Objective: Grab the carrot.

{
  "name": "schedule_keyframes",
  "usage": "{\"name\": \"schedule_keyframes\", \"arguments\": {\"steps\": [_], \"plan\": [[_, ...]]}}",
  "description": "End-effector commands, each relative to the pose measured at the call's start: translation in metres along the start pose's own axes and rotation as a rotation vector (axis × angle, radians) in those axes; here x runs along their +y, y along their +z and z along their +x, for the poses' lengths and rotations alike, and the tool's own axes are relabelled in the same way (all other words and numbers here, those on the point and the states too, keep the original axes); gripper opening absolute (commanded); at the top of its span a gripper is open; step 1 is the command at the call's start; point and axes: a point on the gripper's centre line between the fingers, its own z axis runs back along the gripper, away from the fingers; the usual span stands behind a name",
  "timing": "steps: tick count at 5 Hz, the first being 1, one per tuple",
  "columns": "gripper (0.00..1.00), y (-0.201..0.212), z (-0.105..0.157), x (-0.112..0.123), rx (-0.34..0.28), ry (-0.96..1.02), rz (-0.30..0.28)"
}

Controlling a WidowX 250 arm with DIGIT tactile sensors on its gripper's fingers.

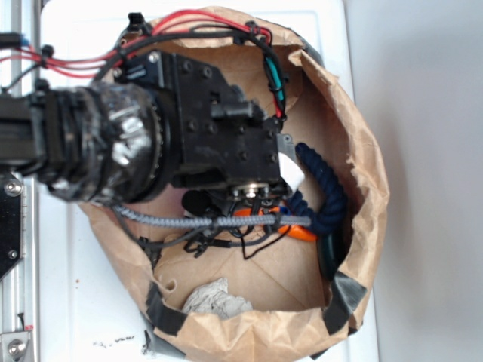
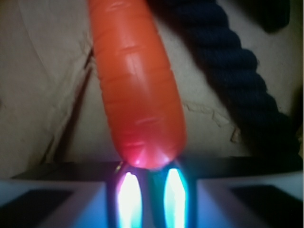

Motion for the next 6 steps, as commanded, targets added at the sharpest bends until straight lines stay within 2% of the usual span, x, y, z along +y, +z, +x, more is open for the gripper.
{"name": "schedule_keyframes", "arguments": {"steps": [1,2,3,5,6], "plan": [[0.00,0.020,0.011,0.001,-0.118,0.031,-0.022],[0.00,0.068,0.027,0.026,-0.155,0.058,-0.041],[1.00,0.075,0.028,0.032,-0.151,0.050,-0.044],[1.00,0.068,0.030,0.026,-0.149,0.028,-0.037],[1.00,0.050,0.034,0.018,-0.137,0.001,-0.040]]}}
